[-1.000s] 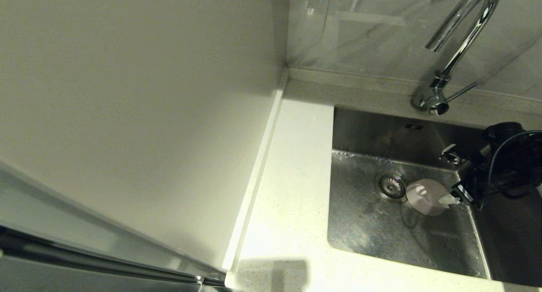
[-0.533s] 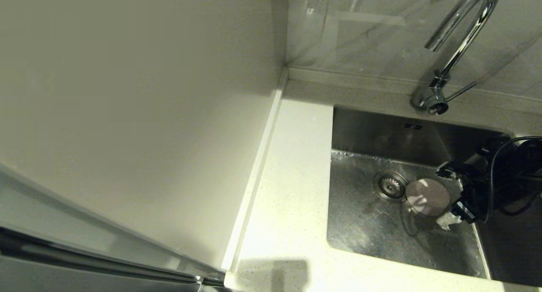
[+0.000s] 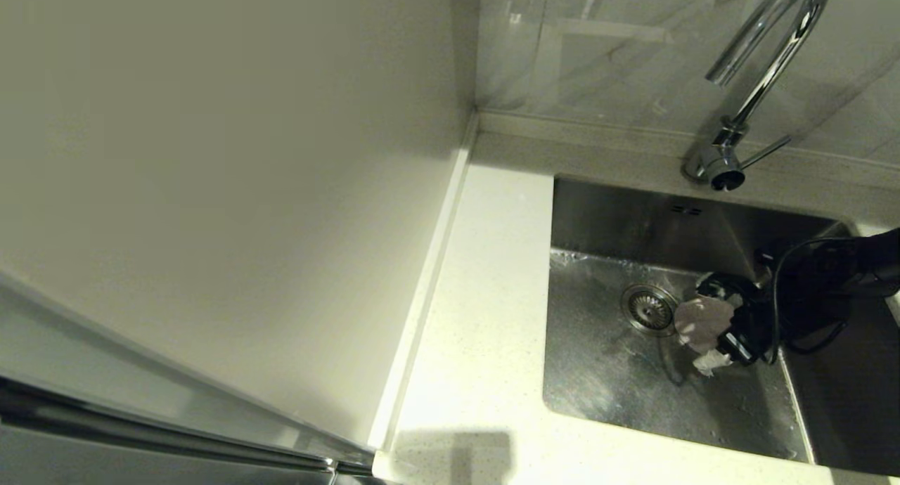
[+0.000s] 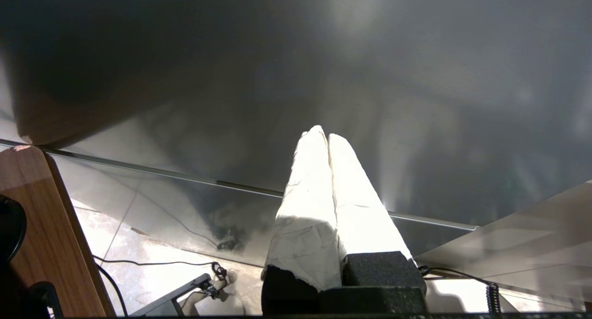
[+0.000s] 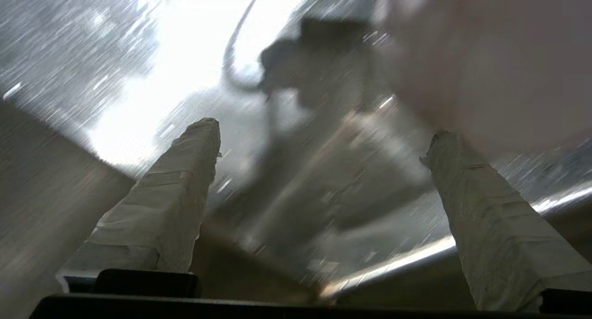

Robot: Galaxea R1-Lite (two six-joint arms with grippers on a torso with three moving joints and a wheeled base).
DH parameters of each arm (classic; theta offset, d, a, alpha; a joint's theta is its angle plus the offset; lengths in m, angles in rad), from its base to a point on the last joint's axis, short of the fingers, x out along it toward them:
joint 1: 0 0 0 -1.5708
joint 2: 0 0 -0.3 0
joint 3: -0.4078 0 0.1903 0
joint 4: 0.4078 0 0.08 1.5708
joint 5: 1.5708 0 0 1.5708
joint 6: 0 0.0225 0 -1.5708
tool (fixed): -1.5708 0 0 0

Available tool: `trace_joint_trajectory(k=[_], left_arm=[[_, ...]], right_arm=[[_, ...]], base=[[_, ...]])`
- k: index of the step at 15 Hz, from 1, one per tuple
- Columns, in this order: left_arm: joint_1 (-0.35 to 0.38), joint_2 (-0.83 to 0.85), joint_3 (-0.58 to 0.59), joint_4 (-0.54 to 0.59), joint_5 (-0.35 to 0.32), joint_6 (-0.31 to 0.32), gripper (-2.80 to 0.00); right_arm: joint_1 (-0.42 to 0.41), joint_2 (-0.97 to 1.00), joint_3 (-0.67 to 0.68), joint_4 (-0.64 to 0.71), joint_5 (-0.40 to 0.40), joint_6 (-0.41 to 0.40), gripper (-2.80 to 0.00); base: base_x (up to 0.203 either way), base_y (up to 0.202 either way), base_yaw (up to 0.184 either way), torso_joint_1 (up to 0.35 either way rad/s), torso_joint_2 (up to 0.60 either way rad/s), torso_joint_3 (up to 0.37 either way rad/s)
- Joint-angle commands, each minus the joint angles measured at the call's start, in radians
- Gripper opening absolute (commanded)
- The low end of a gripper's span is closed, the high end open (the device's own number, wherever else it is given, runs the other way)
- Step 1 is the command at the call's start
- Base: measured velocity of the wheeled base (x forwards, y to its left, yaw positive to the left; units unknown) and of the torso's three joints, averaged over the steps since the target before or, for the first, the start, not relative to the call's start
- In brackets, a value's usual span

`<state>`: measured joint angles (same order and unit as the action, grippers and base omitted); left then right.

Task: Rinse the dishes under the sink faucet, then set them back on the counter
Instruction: Put a bowl back to the table from the sink

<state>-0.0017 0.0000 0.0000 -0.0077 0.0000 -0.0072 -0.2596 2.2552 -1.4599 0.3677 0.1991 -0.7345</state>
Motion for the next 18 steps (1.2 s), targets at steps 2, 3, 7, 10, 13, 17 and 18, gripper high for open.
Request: trace_joint_trajectory(k=[2, 3, 7, 10, 13, 17, 18], left_arm=[[0.000, 0.000, 0.003, 0.000, 0.000, 0.000, -2.80], [0.000, 0.000, 0.003, 0.000, 0.000, 0.000, -2.80], [0.000, 0.000, 0.003, 0.000, 0.000, 0.000, -2.80], [0.000, 0.000, 0.003, 0.000, 0.000, 0.000, -2.80], [0.000, 0.000, 0.003, 0.000, 0.000, 0.000, -2.80], [0.000, 0.000, 0.003, 0.000, 0.000, 0.000, -2.80], [0.000, 0.000, 0.003, 0.000, 0.000, 0.000, -2.80]], right_arm=[[0.000, 0.055, -0.010, -0.122, -0.002, -0.002, 0.00], [0.000, 0.065, -0.008, -0.160, -0.008, 0.004, 0.00], [0.000, 0.084, -0.005, -0.271, -0.029, 0.032, 0.00], [-0.001, 0.084, -0.002, -0.320, -0.029, 0.032, 0.00], [-0.003, 0.079, -0.002, -0.382, -0.033, 0.049, 0.00], [-0.008, 0.063, 0.035, -0.487, -0.049, 0.084, 0.00], [-0.013, 0.054, 0.059, -0.530, -0.050, 0.084, 0.00]], base=[[0.000, 0.000, 0.000, 0.000, 0.00, 0.000], [0.000, 0.000, 0.000, 0.000, 0.00, 0.000], [0.000, 0.000, 0.000, 0.000, 0.00, 0.000], [0.000, 0.000, 0.000, 0.000, 0.00, 0.000], [0.000, 0.000, 0.000, 0.000, 0.00, 0.000], [0.000, 0.000, 0.000, 0.000, 0.00, 0.000], [0.000, 0.000, 0.000, 0.000, 0.00, 0.000]])
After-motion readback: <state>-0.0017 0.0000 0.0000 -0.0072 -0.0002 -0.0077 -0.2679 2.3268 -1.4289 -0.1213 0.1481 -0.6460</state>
